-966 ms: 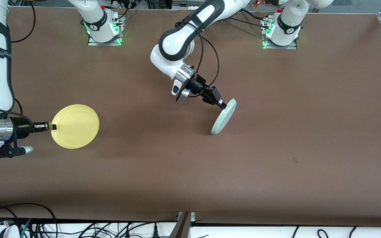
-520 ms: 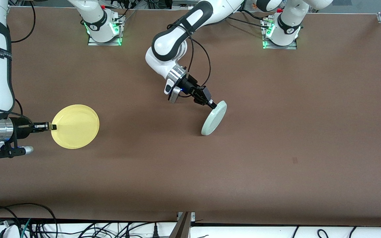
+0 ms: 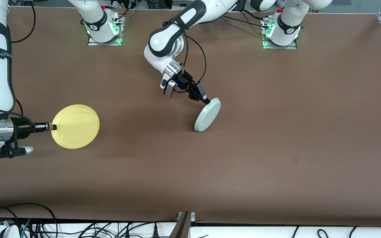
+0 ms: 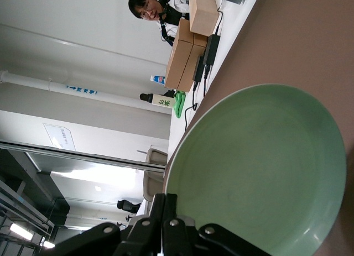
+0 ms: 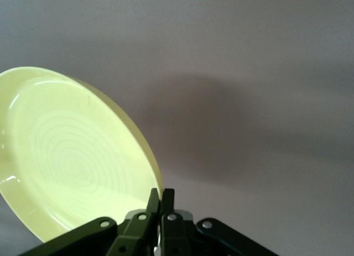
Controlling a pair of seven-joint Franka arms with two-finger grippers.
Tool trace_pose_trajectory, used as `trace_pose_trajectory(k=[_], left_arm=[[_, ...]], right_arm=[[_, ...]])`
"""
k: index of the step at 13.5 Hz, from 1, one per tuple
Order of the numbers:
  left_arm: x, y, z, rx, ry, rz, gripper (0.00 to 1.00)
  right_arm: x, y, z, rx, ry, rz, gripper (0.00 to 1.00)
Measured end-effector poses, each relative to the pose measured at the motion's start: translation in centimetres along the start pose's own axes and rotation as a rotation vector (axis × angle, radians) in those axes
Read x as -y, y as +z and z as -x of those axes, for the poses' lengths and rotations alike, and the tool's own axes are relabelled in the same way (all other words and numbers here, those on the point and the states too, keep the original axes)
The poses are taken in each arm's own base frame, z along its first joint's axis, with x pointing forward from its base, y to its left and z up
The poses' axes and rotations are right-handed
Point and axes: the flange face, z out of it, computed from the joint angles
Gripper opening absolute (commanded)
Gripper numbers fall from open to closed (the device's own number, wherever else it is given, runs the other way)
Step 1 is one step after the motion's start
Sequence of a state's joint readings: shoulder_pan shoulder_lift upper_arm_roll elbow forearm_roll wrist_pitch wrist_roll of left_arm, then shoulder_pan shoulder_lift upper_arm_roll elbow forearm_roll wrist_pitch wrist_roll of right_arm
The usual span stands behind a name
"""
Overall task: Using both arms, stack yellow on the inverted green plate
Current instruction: 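Flip the green plate upside down onto the table and release it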
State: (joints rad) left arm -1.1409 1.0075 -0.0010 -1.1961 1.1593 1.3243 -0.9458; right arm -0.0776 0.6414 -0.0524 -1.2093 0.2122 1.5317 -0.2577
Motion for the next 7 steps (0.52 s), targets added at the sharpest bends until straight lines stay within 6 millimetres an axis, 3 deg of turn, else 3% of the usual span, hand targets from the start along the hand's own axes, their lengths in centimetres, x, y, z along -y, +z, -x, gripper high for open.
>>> trace_pose_trajectory(k=[4,5,6,7], left_arm=[[-2.1,-2.7,2.8,-0.024,-0.045,-0.060,0.03],[-2.6,-3.4,3.5,-0.034,-0.052,-0.070,0.67],[-3.1,-4.1,4.1,-0.044,-0.052,-0.074,1.00],[-3.4,-4.6,4.5,-0.052,-0.052,-0.074,1.00]], right_arm=[[0.0,0.1,0.0,0.002,0.000,0.000,0.01],[-0.1,0.2,-0.1,0.003,0.000,-0.001,0.01],[-0.1,0.2,-0.1,0.003,0.000,-0.001,0.01],[-0.1,0.2,-0.1,0.003,0.000,-0.001,0.01]])
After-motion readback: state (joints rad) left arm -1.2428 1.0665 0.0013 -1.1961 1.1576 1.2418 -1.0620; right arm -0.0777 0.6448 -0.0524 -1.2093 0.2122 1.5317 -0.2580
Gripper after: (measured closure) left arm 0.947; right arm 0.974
